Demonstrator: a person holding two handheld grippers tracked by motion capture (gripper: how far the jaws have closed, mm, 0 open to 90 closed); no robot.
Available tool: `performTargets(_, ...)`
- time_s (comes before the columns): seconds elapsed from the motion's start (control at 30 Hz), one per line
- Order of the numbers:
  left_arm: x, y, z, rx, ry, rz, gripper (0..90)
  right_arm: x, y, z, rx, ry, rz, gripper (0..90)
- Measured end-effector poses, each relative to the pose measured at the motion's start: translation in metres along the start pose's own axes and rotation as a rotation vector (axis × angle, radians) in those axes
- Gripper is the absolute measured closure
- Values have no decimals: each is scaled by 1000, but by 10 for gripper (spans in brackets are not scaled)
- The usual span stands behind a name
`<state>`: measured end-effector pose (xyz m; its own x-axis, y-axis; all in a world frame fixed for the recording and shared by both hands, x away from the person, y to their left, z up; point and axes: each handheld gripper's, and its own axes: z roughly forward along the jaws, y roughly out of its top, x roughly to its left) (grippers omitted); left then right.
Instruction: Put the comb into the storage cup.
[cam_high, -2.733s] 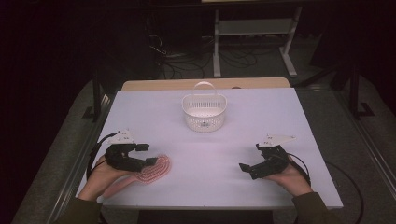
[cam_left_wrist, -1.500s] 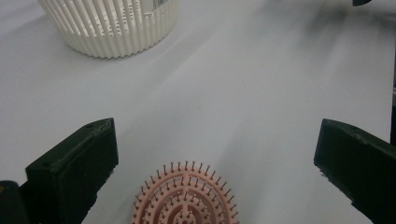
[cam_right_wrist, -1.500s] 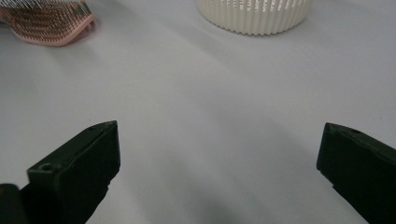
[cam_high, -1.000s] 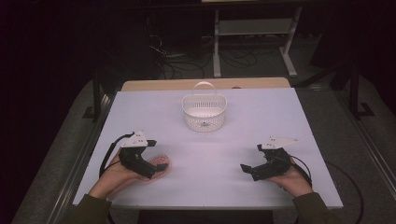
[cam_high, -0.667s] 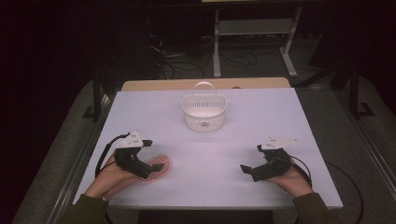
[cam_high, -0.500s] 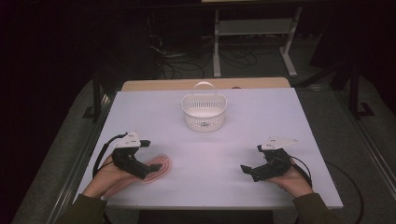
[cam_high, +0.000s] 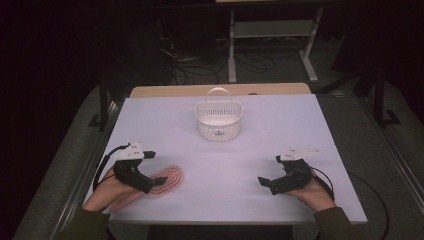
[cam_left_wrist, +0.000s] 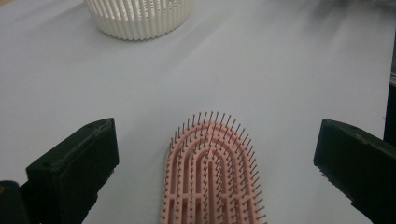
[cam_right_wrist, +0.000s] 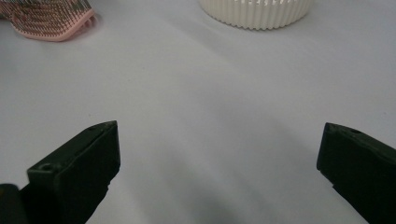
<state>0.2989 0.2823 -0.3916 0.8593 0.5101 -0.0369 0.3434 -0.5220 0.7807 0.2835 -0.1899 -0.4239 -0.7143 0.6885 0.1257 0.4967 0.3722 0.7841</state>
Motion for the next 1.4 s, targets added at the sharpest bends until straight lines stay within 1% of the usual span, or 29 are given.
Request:
performTargets(0.07, 0, -2, -4, -5, 6, -7, 0, 0, 0, 0, 0, -1, 0, 0)
performTargets(0.3, 1, -6, -10, -9, 16, -13, 0, 0, 0, -1, -4, -1, 3, 0)
performTargets(0.47, 1, -9, -14, -6, 23, -11, 0, -1, 1, -1, -4, 0, 2, 0)
performTargets(0.5, 2, -11, -16, -2, 32, -8, 0, -1, 1, -1, -4, -1, 1, 0)
performTargets(0.67, 3, -15, -21, 3, 44, -7, 0, -1, 1, 0, -3, -1, 1, 0)
performTargets(0.9, 5, -22, -34, -5, 60, -30, 0, -1, 2, -1, -7, -1, 2, 0)
performTargets(1.07, 7, -26, -38, -2, 67, -35, 0, -1, 2, -1, -9, 0, 2, 0)
performTargets(1.17, 8, -32, -42, 11, 77, -38, 0, -1, 2, -1, -10, 1, 2, 0)
performTargets(1.27, 8, -35, -43, 13, 78, -44, 0, -1, 2, -1, -9, 1, 3, 0)
performTargets(1.4, 6, -38, -41, 43, 69, -34, 0, -1, 2, 0, -9, 1, -1, 0)
